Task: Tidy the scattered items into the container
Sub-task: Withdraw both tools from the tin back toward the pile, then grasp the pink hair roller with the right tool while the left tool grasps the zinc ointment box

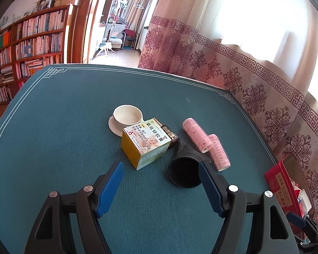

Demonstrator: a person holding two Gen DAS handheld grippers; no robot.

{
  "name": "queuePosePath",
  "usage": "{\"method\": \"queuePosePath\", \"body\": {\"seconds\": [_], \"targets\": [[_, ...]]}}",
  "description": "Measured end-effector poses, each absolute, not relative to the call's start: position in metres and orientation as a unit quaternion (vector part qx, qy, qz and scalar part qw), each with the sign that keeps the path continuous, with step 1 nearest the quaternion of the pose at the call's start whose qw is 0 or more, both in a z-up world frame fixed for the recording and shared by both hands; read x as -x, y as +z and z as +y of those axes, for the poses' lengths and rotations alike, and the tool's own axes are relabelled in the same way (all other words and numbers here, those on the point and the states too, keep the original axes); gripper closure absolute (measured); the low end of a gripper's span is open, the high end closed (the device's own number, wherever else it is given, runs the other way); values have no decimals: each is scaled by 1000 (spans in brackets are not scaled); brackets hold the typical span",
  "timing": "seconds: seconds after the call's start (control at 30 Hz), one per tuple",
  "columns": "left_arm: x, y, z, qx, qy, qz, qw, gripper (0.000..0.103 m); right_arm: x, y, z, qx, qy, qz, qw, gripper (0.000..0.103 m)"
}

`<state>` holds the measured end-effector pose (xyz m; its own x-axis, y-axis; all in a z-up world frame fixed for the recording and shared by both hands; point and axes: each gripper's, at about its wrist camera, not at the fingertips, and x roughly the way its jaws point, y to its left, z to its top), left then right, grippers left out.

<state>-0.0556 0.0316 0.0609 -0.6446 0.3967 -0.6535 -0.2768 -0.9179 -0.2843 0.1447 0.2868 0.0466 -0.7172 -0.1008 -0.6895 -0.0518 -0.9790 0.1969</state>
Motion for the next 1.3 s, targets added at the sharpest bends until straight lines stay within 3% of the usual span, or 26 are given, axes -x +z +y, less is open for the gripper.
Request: {"method": "queuePosePath", "body": {"seconds": [0.33,0.43,0.63,0.7,0.77,1.23,1.3], "targets": [[100,46,51,383,909,-63,151,28,-126,37,282,-391,-915,-100,20,25],[113,38,51,398,902,-73,150,16,-122,33,282,-398,-912,-101,19,25],[123,26,48,402,901,-65,149,16,-109,27,280,-406,-908,-103,19,25],[126,24,42,401,902,-70,146,16,-103,28,278,-407,-908,-101,23,25],[127,21,35,402,899,-82,151,31,-96,28,274,-407,-907,-103,29,25],[90,35,2,385,904,-92,163,33,-24,32,270,-398,-909,-124,20,25],[80,35,0,382,904,-94,166,33,-12,31,268,-400,-910,-109,16,29]]}}
